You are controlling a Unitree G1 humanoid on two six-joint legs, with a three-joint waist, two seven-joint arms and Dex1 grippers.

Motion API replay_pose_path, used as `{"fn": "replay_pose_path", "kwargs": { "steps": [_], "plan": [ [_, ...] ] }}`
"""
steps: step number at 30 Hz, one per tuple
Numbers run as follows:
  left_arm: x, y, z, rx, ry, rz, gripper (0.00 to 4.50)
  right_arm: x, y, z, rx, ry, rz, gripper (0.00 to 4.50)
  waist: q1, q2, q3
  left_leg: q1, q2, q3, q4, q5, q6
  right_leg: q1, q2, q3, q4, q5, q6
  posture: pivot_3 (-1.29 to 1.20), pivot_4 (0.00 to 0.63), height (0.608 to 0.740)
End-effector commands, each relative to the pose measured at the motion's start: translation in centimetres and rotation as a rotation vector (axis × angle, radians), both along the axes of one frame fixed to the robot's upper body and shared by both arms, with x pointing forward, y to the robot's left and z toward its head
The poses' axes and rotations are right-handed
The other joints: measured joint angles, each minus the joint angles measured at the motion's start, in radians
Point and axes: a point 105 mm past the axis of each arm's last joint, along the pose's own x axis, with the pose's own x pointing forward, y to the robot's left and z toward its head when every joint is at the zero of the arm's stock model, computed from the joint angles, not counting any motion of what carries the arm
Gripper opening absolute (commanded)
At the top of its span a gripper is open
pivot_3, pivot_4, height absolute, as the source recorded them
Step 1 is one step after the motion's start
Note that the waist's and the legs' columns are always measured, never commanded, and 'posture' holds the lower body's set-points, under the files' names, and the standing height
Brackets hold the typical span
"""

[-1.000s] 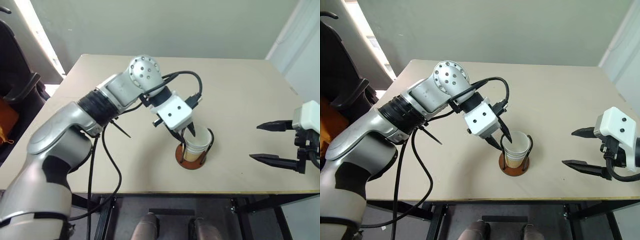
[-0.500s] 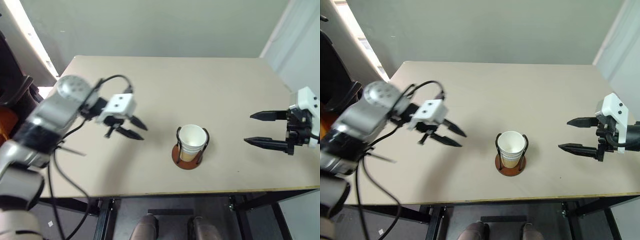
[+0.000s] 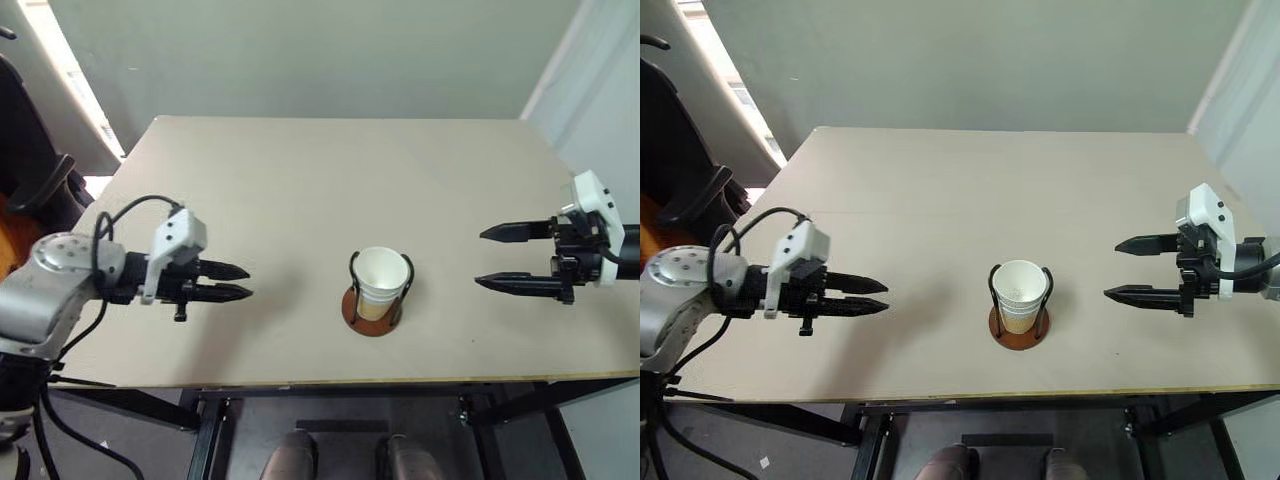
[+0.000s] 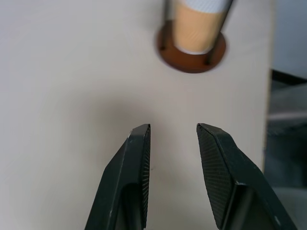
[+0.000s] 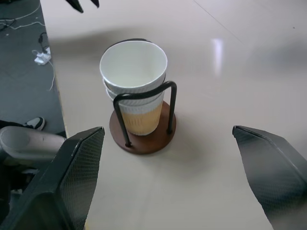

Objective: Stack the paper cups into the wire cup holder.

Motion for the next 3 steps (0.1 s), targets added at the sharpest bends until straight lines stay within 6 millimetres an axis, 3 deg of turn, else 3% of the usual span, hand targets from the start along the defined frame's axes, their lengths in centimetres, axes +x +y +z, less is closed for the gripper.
{"fn": "replay_pose_path", "kwargs": {
  "steps": [1,3],
  "plan": [
    [-0.1,0.96,2.27,-0.034,-0.075,0.056,1.61,-0.13,-0.45,1.07,0.009,-0.044,-0.009,4.47,-0.002,0.0,0.0,0.0,0.0,0.0,0.0,0.0,0.0,0.0,0.0,0.0,0.0,0.0,0.0,0.0,0.15,0.74],
    [-0.19,1.28,2.42,-0.041,-0.079,0.076,1.61,-0.04,-0.44,0.97,0.009,-0.044,-0.011,4.47,-0.002,0.0,0.0,0.0,0.0,0.0,-0.001,0.0,-0.001,0.0,0.0,0.0,0.0,0.0,-0.001,0.0,0.15,0.74]
  ]
}}
